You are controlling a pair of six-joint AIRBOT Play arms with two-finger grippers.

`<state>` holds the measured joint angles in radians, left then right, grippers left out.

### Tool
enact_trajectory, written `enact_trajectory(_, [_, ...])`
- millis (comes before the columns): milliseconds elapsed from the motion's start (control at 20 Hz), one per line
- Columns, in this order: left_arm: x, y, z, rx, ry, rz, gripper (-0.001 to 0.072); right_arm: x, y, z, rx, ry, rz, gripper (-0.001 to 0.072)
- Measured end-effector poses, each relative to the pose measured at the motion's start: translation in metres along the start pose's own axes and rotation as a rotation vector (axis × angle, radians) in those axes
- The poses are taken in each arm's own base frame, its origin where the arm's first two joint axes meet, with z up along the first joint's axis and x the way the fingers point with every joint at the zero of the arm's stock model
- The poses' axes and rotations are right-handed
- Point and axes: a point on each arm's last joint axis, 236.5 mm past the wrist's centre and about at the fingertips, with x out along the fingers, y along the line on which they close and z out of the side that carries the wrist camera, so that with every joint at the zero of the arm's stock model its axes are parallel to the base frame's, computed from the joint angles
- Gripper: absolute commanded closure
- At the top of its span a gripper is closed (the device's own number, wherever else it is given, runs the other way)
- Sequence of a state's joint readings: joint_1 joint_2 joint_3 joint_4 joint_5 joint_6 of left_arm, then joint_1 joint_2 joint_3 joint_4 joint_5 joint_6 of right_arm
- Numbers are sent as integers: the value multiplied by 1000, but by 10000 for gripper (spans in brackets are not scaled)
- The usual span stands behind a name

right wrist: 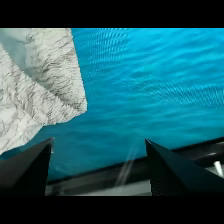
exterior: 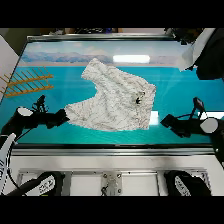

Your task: Fold the clothes and pants, and hang the long-sleeved shirts on hangers.

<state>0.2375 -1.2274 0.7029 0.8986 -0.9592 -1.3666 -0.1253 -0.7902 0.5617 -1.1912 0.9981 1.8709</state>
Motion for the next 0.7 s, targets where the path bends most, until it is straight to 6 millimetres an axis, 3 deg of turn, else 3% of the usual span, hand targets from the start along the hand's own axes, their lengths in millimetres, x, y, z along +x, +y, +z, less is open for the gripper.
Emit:
enact_trajectory(300, [0, 0, -2, 7, 6, -1, 696, 57, 10, -23, 150, -7, 98, 82])
enact_trajectory(700, [0, 0, -2, 10, 6, -2, 696, 99, 38, -33, 233, -32, 161, 83])
